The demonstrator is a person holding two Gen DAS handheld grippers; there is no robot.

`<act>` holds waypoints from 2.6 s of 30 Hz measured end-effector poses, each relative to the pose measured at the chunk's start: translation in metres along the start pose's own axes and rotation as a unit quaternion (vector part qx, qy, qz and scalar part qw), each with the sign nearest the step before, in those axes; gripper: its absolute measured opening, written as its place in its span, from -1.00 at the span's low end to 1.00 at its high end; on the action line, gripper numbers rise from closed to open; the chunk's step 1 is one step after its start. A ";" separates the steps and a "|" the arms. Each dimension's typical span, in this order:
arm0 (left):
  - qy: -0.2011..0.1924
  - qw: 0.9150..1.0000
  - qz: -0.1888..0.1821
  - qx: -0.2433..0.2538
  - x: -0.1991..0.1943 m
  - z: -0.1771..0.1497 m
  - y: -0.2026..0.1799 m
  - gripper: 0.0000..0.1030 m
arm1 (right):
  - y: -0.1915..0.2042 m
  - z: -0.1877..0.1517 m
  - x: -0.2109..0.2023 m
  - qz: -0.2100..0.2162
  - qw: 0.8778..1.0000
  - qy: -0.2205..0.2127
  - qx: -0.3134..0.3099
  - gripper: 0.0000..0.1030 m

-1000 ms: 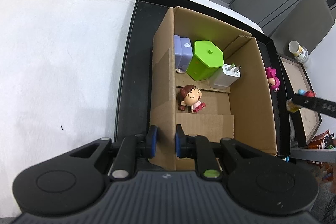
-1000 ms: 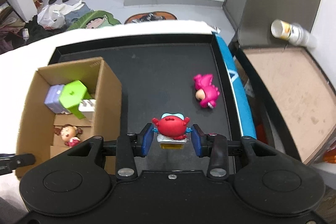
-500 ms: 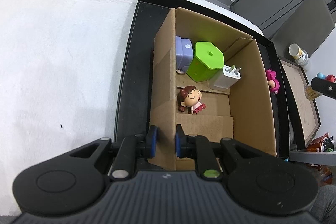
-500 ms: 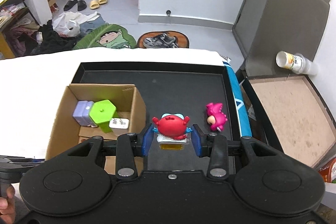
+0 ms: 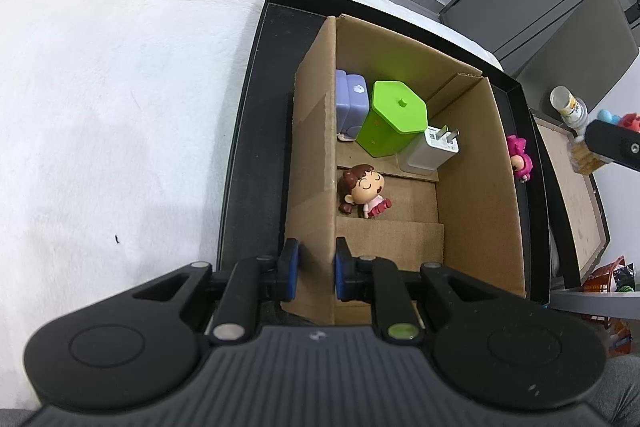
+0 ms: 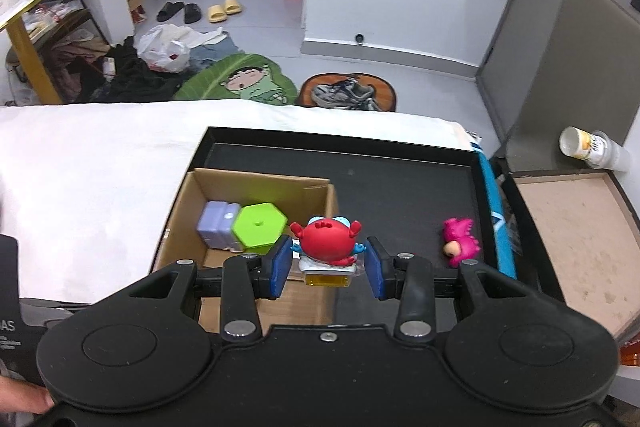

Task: Organize rigid objects
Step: 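Carry the red crab toy with the right gripper over the box, then lower the crab into the box and open the right gripper, then move the right gripper back over the tray to the pink dinosaur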

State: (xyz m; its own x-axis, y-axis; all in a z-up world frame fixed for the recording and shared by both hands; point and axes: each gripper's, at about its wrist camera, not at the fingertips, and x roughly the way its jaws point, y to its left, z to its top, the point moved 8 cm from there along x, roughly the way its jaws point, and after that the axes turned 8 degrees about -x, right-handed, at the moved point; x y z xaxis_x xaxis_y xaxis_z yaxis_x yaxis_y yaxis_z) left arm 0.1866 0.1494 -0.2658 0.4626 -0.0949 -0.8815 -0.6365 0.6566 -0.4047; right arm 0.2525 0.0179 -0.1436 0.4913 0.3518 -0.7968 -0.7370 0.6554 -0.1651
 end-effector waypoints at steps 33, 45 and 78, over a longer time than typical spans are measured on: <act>0.003 1.000 -0.005 -0.002 0.000 0.000 0.000 -0.68 | 0.030 -0.021 0.030 0.044 0.998 0.042 0.000 -0.17; 0.001 1.000 0.001 0.001 0.001 -0.001 -0.002 -0.68 | -0.014 -0.027 0.006 0.039 0.999 0.021 0.032 -0.13; 0.003 1.000 0.006 0.007 0.003 -0.003 -0.002 -0.68 | -0.131 -0.072 0.060 0.008 0.989 0.048 0.138 0.10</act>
State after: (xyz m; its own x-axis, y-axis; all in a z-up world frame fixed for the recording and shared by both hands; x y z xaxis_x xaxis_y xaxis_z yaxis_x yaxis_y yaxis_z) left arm 0.1874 0.1458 -0.2689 0.4518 -0.0906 -0.8875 -0.6337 0.6676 -0.3907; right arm 0.3454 -0.0952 -0.2121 0.4246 0.3063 -0.8520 -0.5832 0.8123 0.0013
